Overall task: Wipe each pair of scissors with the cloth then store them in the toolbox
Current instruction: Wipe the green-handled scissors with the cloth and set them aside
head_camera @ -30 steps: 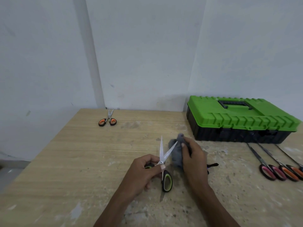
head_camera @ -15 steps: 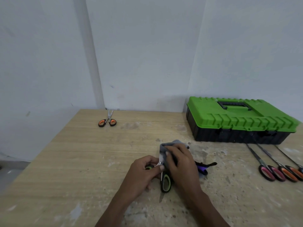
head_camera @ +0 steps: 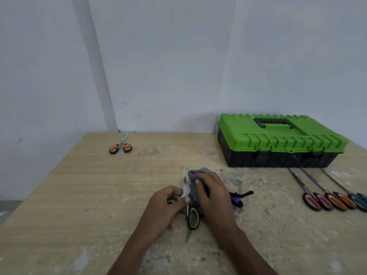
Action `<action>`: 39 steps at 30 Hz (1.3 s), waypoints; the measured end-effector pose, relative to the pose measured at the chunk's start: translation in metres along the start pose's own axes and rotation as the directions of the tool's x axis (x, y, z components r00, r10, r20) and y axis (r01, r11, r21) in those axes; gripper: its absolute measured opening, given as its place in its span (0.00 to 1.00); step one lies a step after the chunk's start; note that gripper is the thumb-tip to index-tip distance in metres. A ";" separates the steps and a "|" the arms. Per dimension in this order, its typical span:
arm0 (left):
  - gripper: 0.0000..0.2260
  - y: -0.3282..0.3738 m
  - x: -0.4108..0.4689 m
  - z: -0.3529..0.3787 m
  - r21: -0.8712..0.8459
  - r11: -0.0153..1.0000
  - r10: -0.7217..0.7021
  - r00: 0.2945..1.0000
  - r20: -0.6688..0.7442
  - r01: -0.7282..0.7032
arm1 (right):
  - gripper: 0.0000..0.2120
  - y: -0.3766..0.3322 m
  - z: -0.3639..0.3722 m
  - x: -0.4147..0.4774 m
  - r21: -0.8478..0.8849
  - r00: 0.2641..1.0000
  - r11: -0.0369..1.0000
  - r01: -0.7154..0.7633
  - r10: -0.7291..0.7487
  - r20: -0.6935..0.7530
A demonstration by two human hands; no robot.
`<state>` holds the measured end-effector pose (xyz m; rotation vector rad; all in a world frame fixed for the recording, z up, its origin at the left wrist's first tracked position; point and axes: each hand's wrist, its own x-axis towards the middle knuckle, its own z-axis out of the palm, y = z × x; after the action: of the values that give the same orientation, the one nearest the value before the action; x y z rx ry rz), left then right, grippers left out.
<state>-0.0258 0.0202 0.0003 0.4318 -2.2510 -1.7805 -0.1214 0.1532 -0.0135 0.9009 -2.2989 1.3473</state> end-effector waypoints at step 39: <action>0.03 0.005 -0.002 -0.001 -0.039 0.999 0.013 1.000 0.006 -0.013 | 0.11 -0.005 -0.006 -0.006 0.070 0.990 0.996 0.049 -0.058 0.130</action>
<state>-0.0238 0.0215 0.0055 0.4035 -2.2136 -1.8189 -0.1134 0.1591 -0.0103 1.0956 -2.3199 1.3871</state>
